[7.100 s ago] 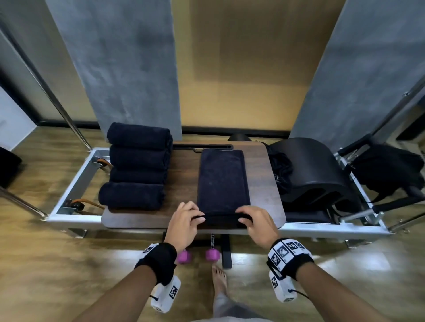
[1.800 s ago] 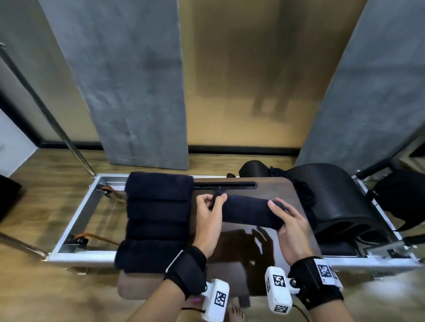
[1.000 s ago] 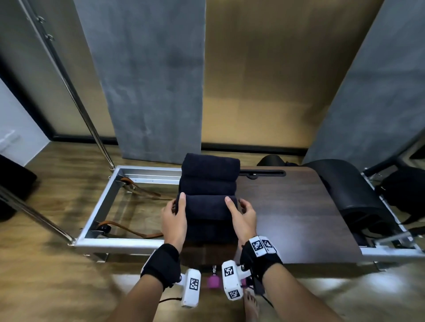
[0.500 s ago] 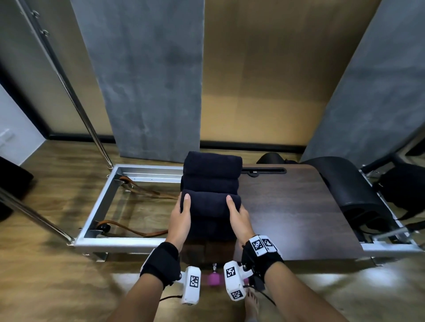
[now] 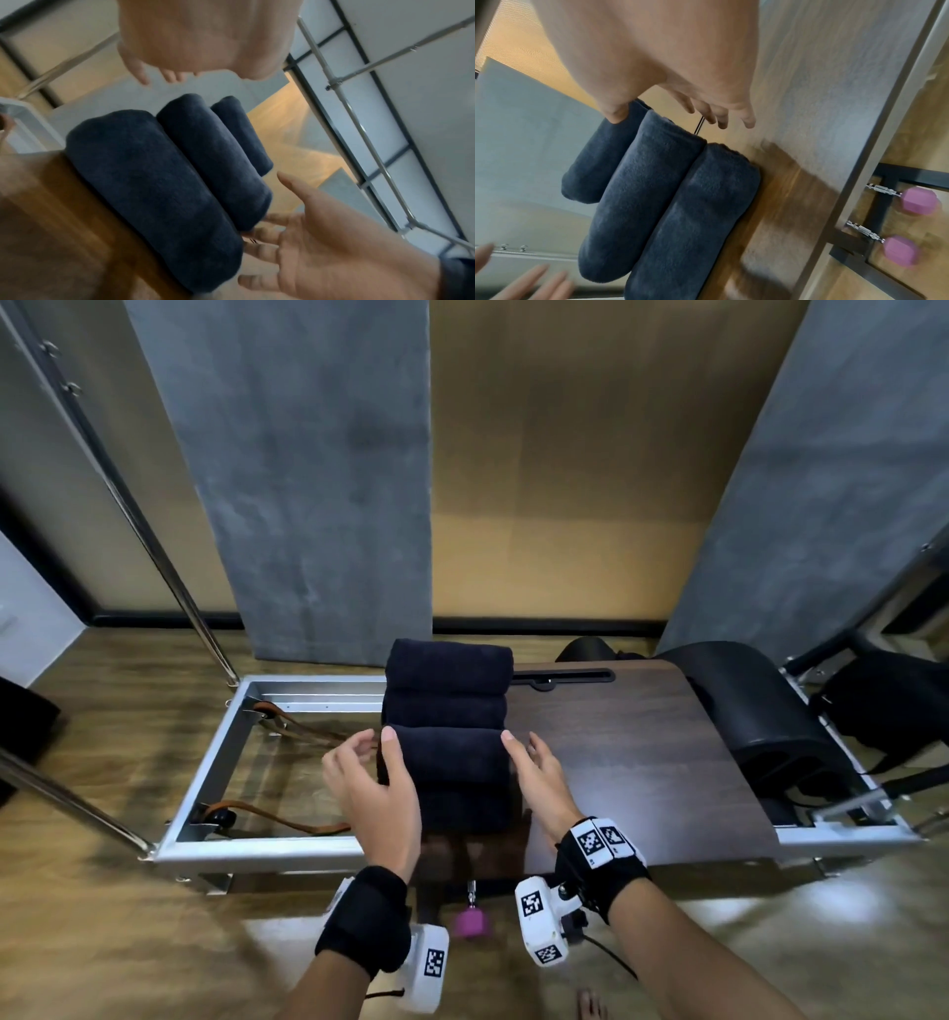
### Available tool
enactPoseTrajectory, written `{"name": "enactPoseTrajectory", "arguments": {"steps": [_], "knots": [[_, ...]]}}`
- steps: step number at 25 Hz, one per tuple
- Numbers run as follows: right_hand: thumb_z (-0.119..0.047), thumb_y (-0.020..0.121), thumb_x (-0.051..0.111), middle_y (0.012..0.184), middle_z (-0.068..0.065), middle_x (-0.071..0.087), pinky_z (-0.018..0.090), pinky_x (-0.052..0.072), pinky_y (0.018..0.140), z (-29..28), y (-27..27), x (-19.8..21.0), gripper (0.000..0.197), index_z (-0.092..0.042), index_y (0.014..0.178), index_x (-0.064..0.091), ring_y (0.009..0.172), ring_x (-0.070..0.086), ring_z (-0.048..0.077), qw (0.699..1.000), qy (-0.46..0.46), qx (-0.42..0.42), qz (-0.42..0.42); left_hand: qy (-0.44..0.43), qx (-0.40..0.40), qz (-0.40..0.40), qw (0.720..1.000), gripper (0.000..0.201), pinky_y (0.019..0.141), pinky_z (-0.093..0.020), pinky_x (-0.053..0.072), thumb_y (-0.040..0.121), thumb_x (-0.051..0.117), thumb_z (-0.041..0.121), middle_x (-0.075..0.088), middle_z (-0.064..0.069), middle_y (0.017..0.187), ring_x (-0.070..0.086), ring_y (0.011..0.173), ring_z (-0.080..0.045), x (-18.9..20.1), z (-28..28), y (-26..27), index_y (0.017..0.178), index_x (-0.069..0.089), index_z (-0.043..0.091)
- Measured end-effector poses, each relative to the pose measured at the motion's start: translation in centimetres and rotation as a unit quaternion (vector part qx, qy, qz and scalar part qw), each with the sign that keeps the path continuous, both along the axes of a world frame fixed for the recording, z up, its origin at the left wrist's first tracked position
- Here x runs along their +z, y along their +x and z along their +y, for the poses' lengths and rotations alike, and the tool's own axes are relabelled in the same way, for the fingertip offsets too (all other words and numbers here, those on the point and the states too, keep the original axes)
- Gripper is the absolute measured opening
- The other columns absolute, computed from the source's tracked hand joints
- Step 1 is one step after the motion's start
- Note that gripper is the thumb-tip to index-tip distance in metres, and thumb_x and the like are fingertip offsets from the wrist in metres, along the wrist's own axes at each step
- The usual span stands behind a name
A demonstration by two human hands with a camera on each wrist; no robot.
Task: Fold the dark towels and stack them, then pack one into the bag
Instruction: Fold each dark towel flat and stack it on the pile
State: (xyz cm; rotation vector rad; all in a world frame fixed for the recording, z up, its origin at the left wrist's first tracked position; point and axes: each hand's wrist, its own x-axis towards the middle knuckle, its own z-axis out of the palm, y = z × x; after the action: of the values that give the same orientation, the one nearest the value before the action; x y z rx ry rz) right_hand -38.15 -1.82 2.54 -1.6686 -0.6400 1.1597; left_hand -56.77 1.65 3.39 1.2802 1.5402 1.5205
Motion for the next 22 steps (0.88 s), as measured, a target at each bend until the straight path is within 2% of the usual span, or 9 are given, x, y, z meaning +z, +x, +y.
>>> {"name": "enactPoseTrajectory", "arguments": {"steps": [2, 4, 6, 9, 12, 14, 17, 20, 22], "knots": [[-0.054, 0.1, 0.059, 0.162, 0.003, 0.04, 0.032, 0.038, 0.112, -1.0, 1.7, 0.6, 0.073, -0.024, 0.16, 0.033, 0.145, 0.041, 0.02, 1.0, 0.009, -0.004, -0.005, 0.082, -0.033, 0.016, 0.996, 0.012, 0.078, -0.026, 0.049, 0.108, 0.057, 0.042, 0.058, 0.008, 0.1, 0.058, 0.088, -0.014, 0.8, -1.3, 2.1, 0.104, 0.058, 0.032], [-0.049, 0.101, 0.059, 0.151, 0.001, 0.052, 0.026, 0.039, 0.101, -2.3, 4.3, 1.2, 0.059, -0.021, 0.152, 0.046, 0.132, 0.051, 0.014, 1.0, 0.017, -0.014, -0.015, 0.106, -0.121, 0.025, 0.987, 0.015, 0.072, -0.023, 0.049, 0.108, 0.056, 0.044, 0.061, 0.009, 0.088, 0.061, 0.081, -0.018, 0.9, -2.4, 5.3, 0.096, 0.059, 0.035], [-0.045, 0.102, 0.06, 0.136, 0.0, 0.063, 0.028, 0.043, 0.099, -4.2, 7.9, 1.4, 0.045, -0.02, 0.139, 0.059, 0.126, 0.057, 0.014, 0.999, 0.019, -0.026, -0.027, 0.066, -0.212, 0.042, 0.974, 0.02, 0.072, -0.022, 0.05, 0.106, 0.056, 0.05, 0.065, 0.008, 0.086, 0.064, 0.081, -0.017, 0.7, -3.6, 9.7, 0.095, 0.063, 0.034], [-0.037, 0.102, 0.062, 0.117, 0.007, 0.072, 0.036, 0.049, 0.097, -7.4, 14.3, 1.4, 0.026, -0.016, 0.114, 0.071, 0.116, 0.066, 0.022, 0.998, 0.012, -0.039, -0.04, -0.017, -0.322, 0.07, 0.944, 0.023, 0.078, -0.029, 0.054, 0.101, 0.06, 0.055, 0.07, 0.011, 0.089, 0.067, 0.085, -0.01, -0.2, -5.2, 16.8, 0.095, 0.068, 0.034], [-0.031, 0.103, 0.062, 0.11, 0.016, 0.076, 0.037, 0.054, 0.084, -11.3, 22.2, 1.3, 0.025, -0.01, 0.106, 0.073, 0.098, 0.073, 0.025, 0.999, -0.009, -0.032, -0.028, -0.049, -0.401, 0.098, 0.91, 0.022, 0.078, -0.018, 0.05, 0.099, 0.061, 0.056, 0.072, 0.015, 0.091, 0.068, 0.088, -0.004, -0.7, -7.8, 25.4, 0.093, 0.069, 0.037], [-0.028, 0.103, 0.062, 0.105, 0.019, 0.077, 0.037, 0.054, 0.078, -14.0, 27.5, 1.0, 0.023, -0.008, 0.104, 0.073, 0.087, 0.073, 0.025, 0.999, -0.013, -0.032, -0.023, -0.068, -0.433, 0.105, 0.893, 0.022, 0.077, -0.015, 0.048, 0.099, 0.062, 0.053, 0.073, 0.015, 0.09, 0.068, 0.088, -0.003, -0.9, -9.8, 31.1, 0.092, 0.07, 0.034], [-0.026, 0.103, 0.061, 0.099, 0.019, 0.078, 0.035, 0.054, 0.073, -17.1, 34.8, 0.2, 0.022, -0.007, 0.104, 0.073, 0.08, 0.074, 0.026, 0.999, -0.016, -0.033, -0.016, -0.1, -0.447, 0.116, 0.881, 0.018, 0.08, -0.019, 0.051, 0.102, 0.065, 0.041, 0.074, 0.009, 0.089, 0.068, 0.088, -0.004, -1.0, -12.1, 39.2, 0.093, 0.073, 0.028], [-0.026, 0.102, 0.062, 0.096, 0.017, 0.079, 0.033, 0.055, 0.07, -19.0, 40.7, -0.4, 0.022, -0.008, 0.107, 0.073, 0.077, 0.074, 0.025, 0.999, -0.029, -0.038, -0.002, -0.137, -0.433, 0.113, 0.884, 0.016, 0.081, -0.027, 0.055, 0.103, 0.066, 0.028, 0.076, -0.002, 0.09, 0.072, 0.087, -0.018, -1.1, -13.2, 45.2, 0.098, 0.074, 0.016], [-0.026, 0.102, 0.062, 0.094, 0.015, 0.079, 0.032, 0.056, 0.069, -19.7, 44.6, -0.8, 0.02, -0.01, 0.107, 0.073, 0.076, 0.074, 0.024, 0.998, -0.041, -0.039, -0.003, -0.163, -0.419, 0.098, 0.888, 0.015, 0.077, -0.026, 0.056, 0.103, 0.066, 0.024, 0.076, -0.009, 0.091, 0.073, 0.083, -0.022, -1.2, -13.5, 48.3, 0.1, 0.074, 0.011]]}}
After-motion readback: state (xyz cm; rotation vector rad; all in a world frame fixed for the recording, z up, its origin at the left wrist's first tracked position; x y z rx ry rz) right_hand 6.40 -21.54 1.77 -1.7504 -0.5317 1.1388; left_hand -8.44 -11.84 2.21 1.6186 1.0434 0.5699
